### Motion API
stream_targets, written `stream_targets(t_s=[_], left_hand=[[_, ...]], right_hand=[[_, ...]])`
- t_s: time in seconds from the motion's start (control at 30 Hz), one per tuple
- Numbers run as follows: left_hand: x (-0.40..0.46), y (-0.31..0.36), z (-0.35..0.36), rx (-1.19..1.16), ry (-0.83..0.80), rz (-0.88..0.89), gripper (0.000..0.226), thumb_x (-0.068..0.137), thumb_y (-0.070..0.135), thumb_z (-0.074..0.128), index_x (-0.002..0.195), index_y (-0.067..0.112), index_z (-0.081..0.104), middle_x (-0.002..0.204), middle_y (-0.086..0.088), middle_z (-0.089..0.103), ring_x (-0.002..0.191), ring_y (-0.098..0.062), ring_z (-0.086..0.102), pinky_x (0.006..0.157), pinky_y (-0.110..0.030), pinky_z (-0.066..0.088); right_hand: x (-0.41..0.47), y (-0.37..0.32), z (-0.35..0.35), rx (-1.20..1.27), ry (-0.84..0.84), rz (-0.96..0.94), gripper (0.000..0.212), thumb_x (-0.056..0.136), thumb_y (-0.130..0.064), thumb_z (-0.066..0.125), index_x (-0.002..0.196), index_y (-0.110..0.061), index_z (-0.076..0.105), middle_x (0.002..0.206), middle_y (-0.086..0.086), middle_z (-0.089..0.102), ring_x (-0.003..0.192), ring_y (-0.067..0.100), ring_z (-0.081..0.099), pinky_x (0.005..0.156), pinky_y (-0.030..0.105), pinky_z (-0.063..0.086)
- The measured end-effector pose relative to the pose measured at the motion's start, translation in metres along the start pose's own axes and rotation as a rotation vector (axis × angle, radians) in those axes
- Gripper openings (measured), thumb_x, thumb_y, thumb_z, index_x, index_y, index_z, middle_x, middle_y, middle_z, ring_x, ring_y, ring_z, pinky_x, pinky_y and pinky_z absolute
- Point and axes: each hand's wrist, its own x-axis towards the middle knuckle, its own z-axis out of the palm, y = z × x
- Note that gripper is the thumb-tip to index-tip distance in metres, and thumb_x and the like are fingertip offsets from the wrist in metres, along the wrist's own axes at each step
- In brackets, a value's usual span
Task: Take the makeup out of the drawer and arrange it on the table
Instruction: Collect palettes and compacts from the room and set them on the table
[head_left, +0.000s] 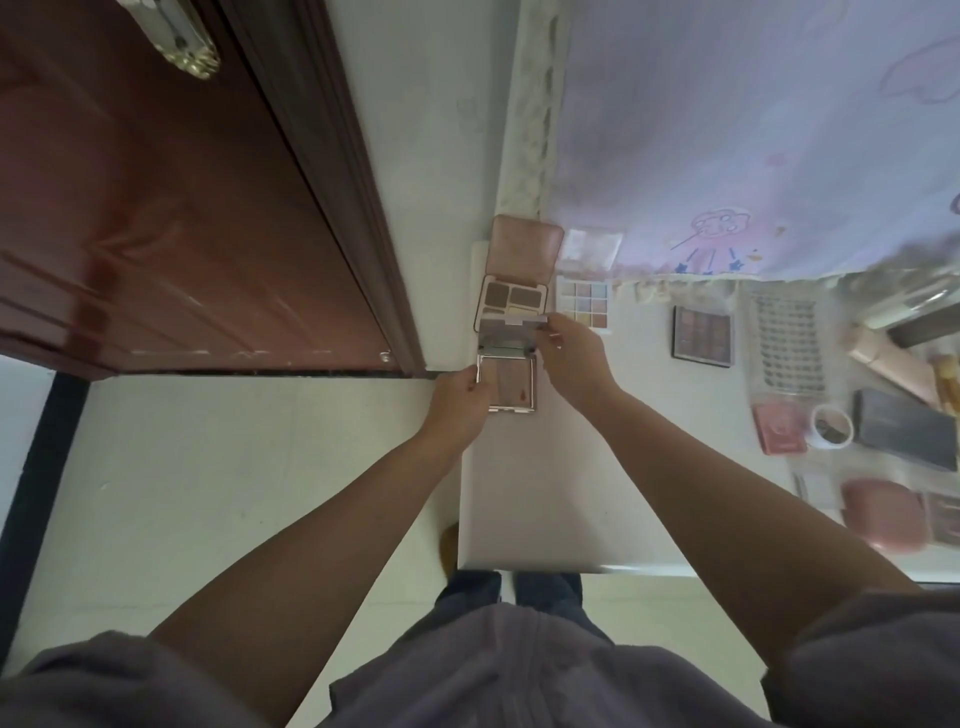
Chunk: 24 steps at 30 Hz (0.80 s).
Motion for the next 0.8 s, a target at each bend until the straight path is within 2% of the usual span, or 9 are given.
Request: stream_targets(t_s=[0.07, 0.13, 0.23, 0.3, 0.4, 0.47, 0.53, 0.67, 0.8], left_hand=[[0.003, 0.000, 0.000, 0.026, -0.002, -0.014, 0.026, 0.089, 0.002, 0.037, 0.094, -0.004, 0.062, 0.085, -0.012, 0.049, 0.079, -0.018, 0.043, 0.069, -0.027, 0.031], [0.003, 0.000, 0.000, 0.084, -0.001, -0.005, 0.025, 0.090, 0.005, 0.039, 0.102, -0.001, 0.061, 0.092, -0.016, 0.054, 0.083, -0.021, 0.049, 0.071, -0.029, 0.036], [-0.012, 0.000, 0.004, 0.246, 0.174, 0.094, 0.026, 0.093, 0.010, 0.045, 0.116, 0.007, 0.055, 0.108, -0.011, 0.056, 0.099, -0.024, 0.053, 0.085, -0.035, 0.045], [-0.031, 0.004, 0.015, 0.251, 0.263, 0.291, 0.016, 0.094, 0.008, 0.044, 0.107, 0.012, 0.053, 0.102, -0.004, 0.056, 0.094, -0.016, 0.053, 0.080, -0.023, 0.046], [-0.044, 0.016, 0.050, 0.251, 0.080, 0.485, 0.017, 0.095, 0.006, 0.041, 0.100, 0.013, 0.056, 0.094, 0.003, 0.055, 0.085, -0.004, 0.052, 0.076, -0.007, 0.040], [-0.036, 0.029, 0.086, 0.272, -0.090, 0.452, 0.025, 0.095, 0.004, 0.040, 0.109, 0.009, 0.059, 0.101, -0.001, 0.057, 0.089, -0.008, 0.053, 0.079, -0.006, 0.039], [-0.019, 0.046, 0.123, 0.302, -0.200, 0.314, 0.034, 0.096, 0.005, 0.039, 0.126, 0.008, 0.052, 0.120, -0.009, 0.057, 0.106, -0.017, 0.053, 0.088, -0.016, 0.038], [0.020, 0.077, 0.174, 0.285, -0.235, 0.090, 0.047, 0.097, 0.007, 0.034, 0.143, 0.007, 0.032, 0.147, -0.011, 0.037, 0.133, -0.025, 0.036, 0.107, -0.026, 0.028], [0.040, 0.095, 0.187, 0.205, -0.198, 0.049, 0.032, 0.097, 0.010, 0.036, 0.124, 0.003, 0.052, 0.130, -0.015, 0.052, 0.116, -0.026, 0.050, 0.099, -0.034, 0.038]], right_hand=[[0.000, 0.001, 0.001, -0.015, 0.004, -0.015, 0.021, 0.096, -0.018, 0.049, 0.106, -0.003, 0.061, 0.102, 0.009, 0.066, 0.094, 0.024, 0.059, 0.075, 0.024, 0.042], [-0.003, 0.003, -0.003, 0.004, 0.022, -0.038, 0.024, 0.095, -0.022, 0.054, 0.113, -0.008, 0.059, 0.102, 0.003, 0.062, 0.090, 0.018, 0.057, 0.076, 0.018, 0.038], [-0.008, 0.016, -0.028, -0.014, 0.045, -0.095, 0.024, 0.093, -0.017, 0.056, 0.116, -0.011, 0.059, 0.104, 0.001, 0.060, 0.085, 0.012, 0.055, 0.077, 0.013, 0.037], [-0.009, 0.034, -0.055, -0.076, 0.096, -0.125, 0.020, 0.092, -0.011, 0.055, 0.109, -0.010, 0.064, 0.106, 0.005, 0.061, 0.084, 0.012, 0.056, 0.076, 0.010, 0.036], [-0.005, 0.065, -0.107, -0.260, 0.163, -0.108, 0.018, 0.090, -0.007, 0.054, 0.102, -0.007, 0.067, 0.108, 0.010, 0.063, 0.093, 0.020, 0.058, 0.078, 0.015, 0.035], [0.004, 0.088, -0.136, -0.467, 0.119, -0.097, 0.021, 0.091, -0.008, 0.051, 0.105, -0.004, 0.066, 0.115, 0.015, 0.060, 0.108, 0.030, 0.054, 0.087, 0.025, 0.038], [0.015, 0.107, -0.154, -0.609, 0.044, -0.048, 0.030, 0.092, -0.017, 0.050, 0.119, -0.006, 0.060, 0.134, 0.017, 0.049, 0.122, 0.033, 0.046, 0.101, 0.036, 0.038], [0.037, 0.130, -0.162, -0.825, -0.153, -0.117, 0.060, 0.089, -0.033, 0.052, 0.141, -0.010, 0.032, 0.153, 0.009, 0.026, 0.140, 0.025, 0.025, 0.116, 0.046, 0.008], [0.049, 0.137, -0.167, -0.910, -0.186, -0.336, 0.065, 0.080, -0.038, 0.063, 0.134, -0.012, 0.037, 0.140, 0.009, 0.039, 0.131, 0.028, 0.037, 0.115, 0.044, 0.009]])
